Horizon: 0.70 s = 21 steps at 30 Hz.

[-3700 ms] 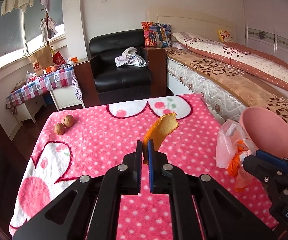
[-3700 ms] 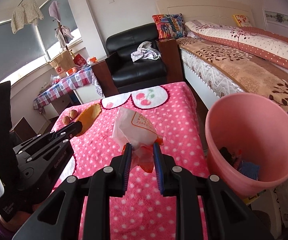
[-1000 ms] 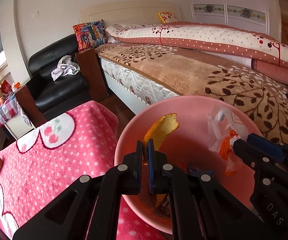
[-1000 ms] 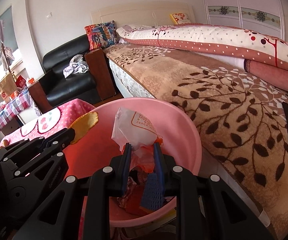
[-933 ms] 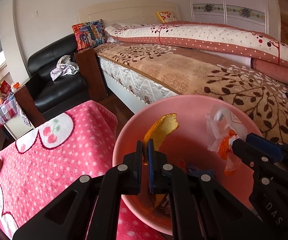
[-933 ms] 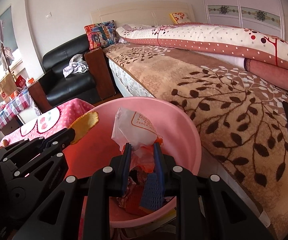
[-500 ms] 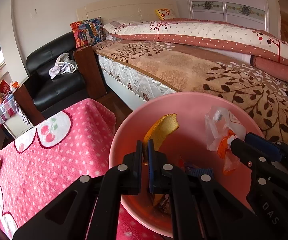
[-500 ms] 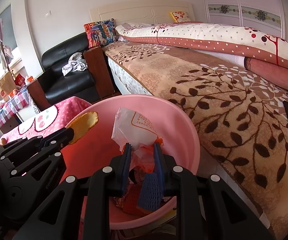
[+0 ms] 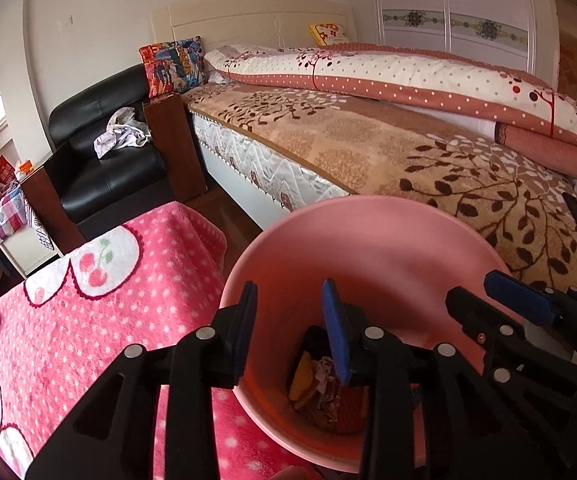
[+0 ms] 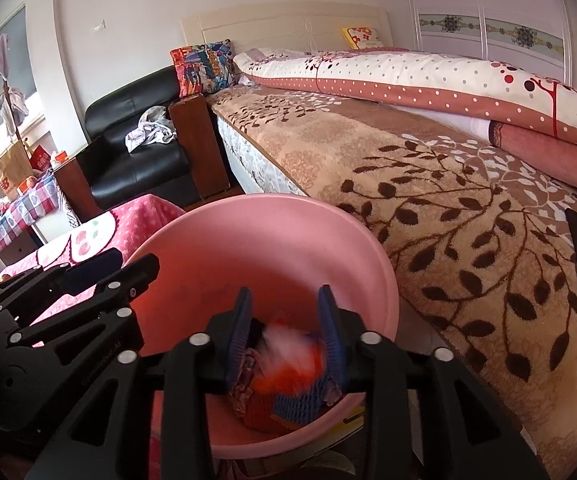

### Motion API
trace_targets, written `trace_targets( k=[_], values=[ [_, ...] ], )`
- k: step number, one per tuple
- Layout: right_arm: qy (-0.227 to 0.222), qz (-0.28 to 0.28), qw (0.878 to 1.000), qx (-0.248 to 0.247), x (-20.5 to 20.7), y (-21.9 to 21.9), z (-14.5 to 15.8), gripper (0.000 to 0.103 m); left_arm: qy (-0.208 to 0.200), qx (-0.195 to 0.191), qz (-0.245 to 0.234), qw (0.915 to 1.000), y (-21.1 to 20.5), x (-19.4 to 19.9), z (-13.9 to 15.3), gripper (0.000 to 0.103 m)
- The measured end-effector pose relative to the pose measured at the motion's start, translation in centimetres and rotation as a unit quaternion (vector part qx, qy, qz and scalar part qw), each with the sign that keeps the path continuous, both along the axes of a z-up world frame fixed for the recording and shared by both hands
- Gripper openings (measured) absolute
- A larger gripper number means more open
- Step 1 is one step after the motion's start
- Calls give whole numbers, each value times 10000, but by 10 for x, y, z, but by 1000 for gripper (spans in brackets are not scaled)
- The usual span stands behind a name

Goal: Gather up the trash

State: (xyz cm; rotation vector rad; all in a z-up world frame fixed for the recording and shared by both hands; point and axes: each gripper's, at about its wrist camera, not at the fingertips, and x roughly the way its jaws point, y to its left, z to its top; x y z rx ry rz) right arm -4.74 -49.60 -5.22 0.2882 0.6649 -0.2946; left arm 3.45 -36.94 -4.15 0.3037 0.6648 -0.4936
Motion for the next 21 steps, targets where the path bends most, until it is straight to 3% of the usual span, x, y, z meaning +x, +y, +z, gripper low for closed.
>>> trace_targets(
  k=[21],
  values=[
    [-571,48,9982,-170,-42,31,41,55,-695,-275,151,9971,34,-41,50,34]
  ],
)
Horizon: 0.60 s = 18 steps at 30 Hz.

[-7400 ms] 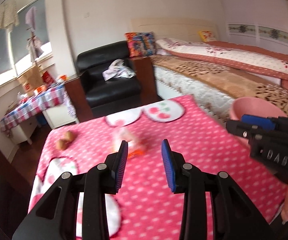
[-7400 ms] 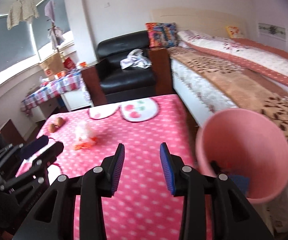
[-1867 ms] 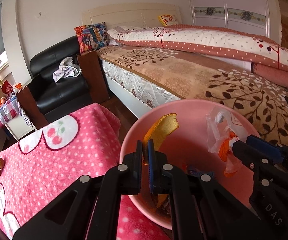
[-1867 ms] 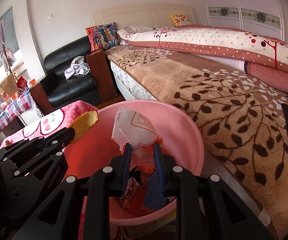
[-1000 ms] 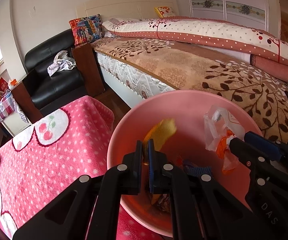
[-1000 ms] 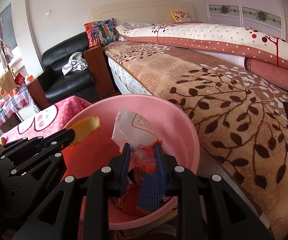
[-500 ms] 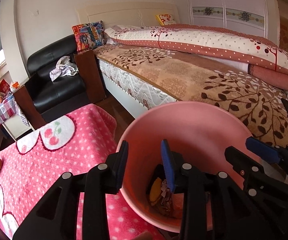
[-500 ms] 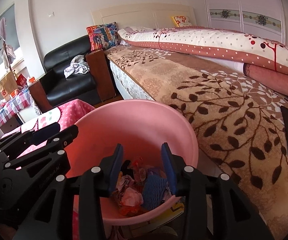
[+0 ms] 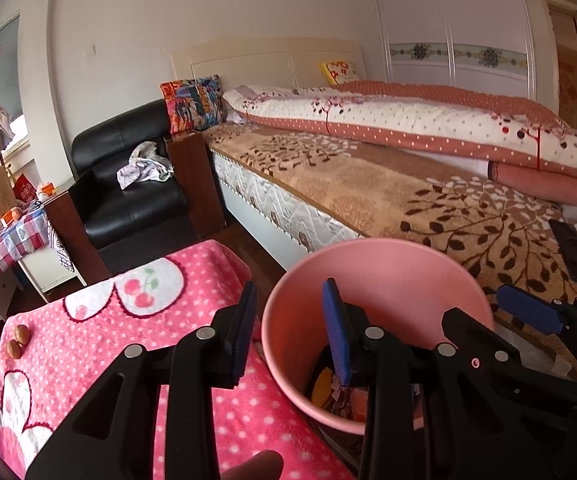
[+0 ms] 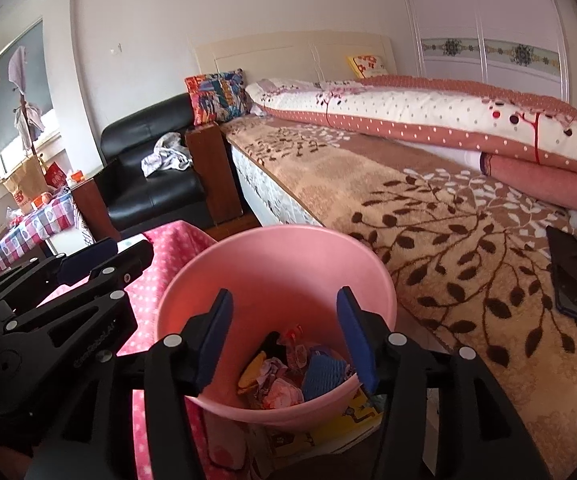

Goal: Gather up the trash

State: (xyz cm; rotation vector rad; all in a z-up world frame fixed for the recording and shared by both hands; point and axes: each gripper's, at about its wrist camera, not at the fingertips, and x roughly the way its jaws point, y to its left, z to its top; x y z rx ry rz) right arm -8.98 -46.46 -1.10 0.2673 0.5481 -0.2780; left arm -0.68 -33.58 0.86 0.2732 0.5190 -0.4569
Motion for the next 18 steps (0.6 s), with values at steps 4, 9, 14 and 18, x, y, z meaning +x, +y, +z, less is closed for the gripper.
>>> trace_targets(
  k=[4,9,14,18],
  values=[
    [-156,17,9998,-127,-11,13,9,59,-215,-96,180,9996,15,-11,10,34],
    [-298,129,9990,-301,-23,36,18,60,-384,-162,279,9987,33,-23,18,34],
    [-393,197,9986,-277,-33,52,24,60,-380,-226,421,9981,53,-32,22,34],
    [-476,224,9983,-244,-42,65,25,60,-417,-254,464,9977,68,-41,23,34]
  ],
)
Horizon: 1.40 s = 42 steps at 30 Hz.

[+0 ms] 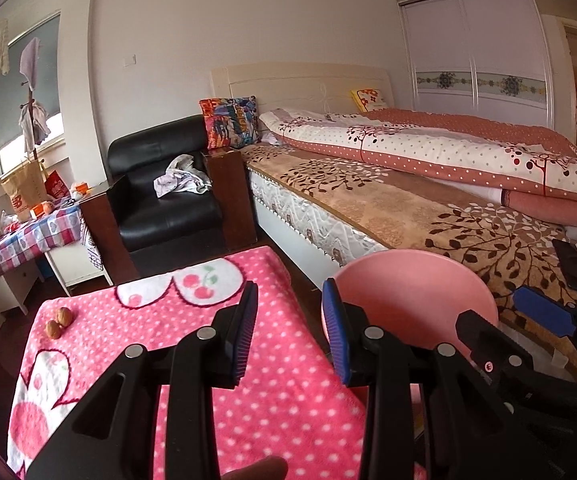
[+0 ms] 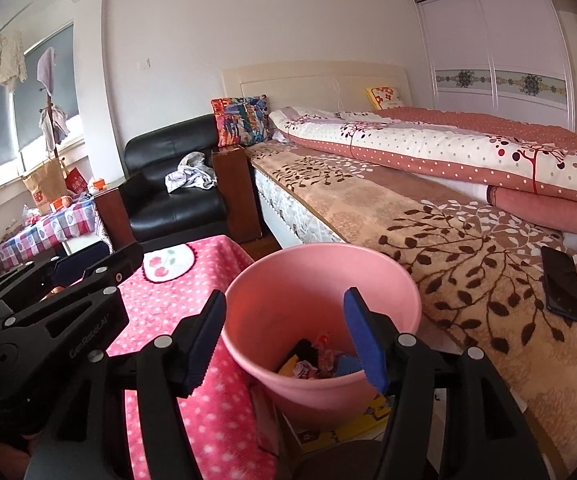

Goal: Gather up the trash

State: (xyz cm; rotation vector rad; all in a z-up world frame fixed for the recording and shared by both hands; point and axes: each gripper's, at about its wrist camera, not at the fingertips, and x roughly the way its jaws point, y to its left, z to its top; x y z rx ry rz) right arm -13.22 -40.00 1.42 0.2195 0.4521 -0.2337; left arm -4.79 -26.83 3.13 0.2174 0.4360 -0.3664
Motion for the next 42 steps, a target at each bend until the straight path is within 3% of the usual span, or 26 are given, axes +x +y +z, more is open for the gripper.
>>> trace_targets(
  k=[19,42],
  values=[
    [-234,116,9996,-112,-23,27,6,61,-125,-85,138,9998,31,-26,3,34],
    [-307,91,9993,-175,-29,27,11,61,-119,-150,116,9997,32,-30,4,34]
  ],
)
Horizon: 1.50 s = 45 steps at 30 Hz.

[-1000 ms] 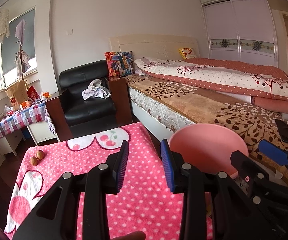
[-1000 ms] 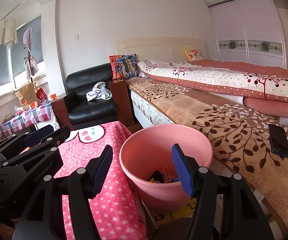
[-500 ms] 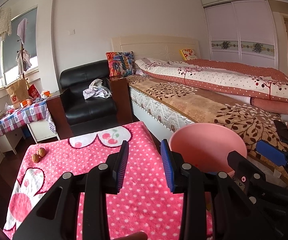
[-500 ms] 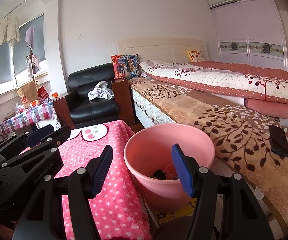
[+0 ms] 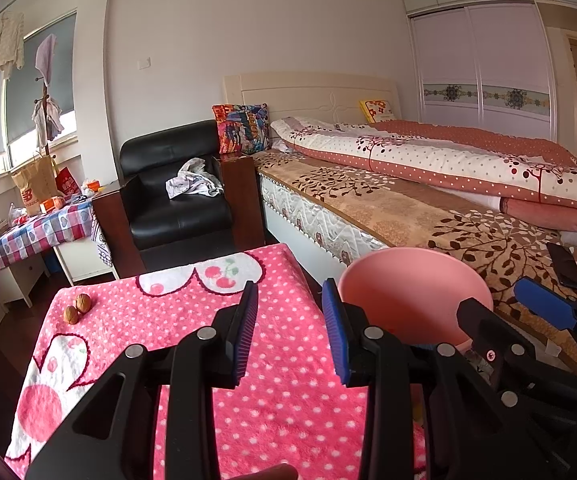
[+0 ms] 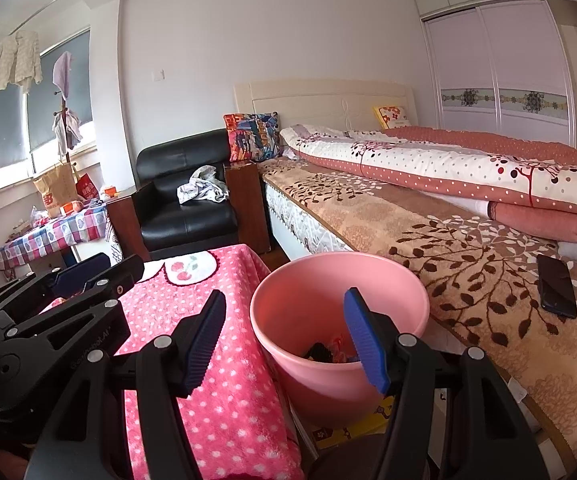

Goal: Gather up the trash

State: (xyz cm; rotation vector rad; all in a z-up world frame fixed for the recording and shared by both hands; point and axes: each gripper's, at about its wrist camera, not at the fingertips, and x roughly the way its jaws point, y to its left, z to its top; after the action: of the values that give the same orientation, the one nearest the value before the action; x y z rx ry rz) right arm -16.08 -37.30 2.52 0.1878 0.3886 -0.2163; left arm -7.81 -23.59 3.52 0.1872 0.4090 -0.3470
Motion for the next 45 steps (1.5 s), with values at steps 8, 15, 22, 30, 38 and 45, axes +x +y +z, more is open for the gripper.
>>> trace_targets(
  k=[8,15,22,30,38,45],
  values=[
    [-7,-22,10000,-9,1,1,2,61,8,-15,2,10000,0,0,0,34],
    [-3,-27,10000,-17,1,2,4,61,15,-31,0,10000,1,0,0,34],
    [-9,-28,10000,-22,1,3,4,61,28,-43,-4,10000,2,0,0,34],
    [20,-44,10000,-10,3,0,3,61,44,-48,-15,10000,0,0,0,34],
    [21,-45,10000,-13,3,1,3,61,47,-41,-35,10000,-1,0,-1,34],
    [16,-48,10000,-15,3,-1,3,61,60,-29,-56,10000,-2,0,-4,34]
  ],
)
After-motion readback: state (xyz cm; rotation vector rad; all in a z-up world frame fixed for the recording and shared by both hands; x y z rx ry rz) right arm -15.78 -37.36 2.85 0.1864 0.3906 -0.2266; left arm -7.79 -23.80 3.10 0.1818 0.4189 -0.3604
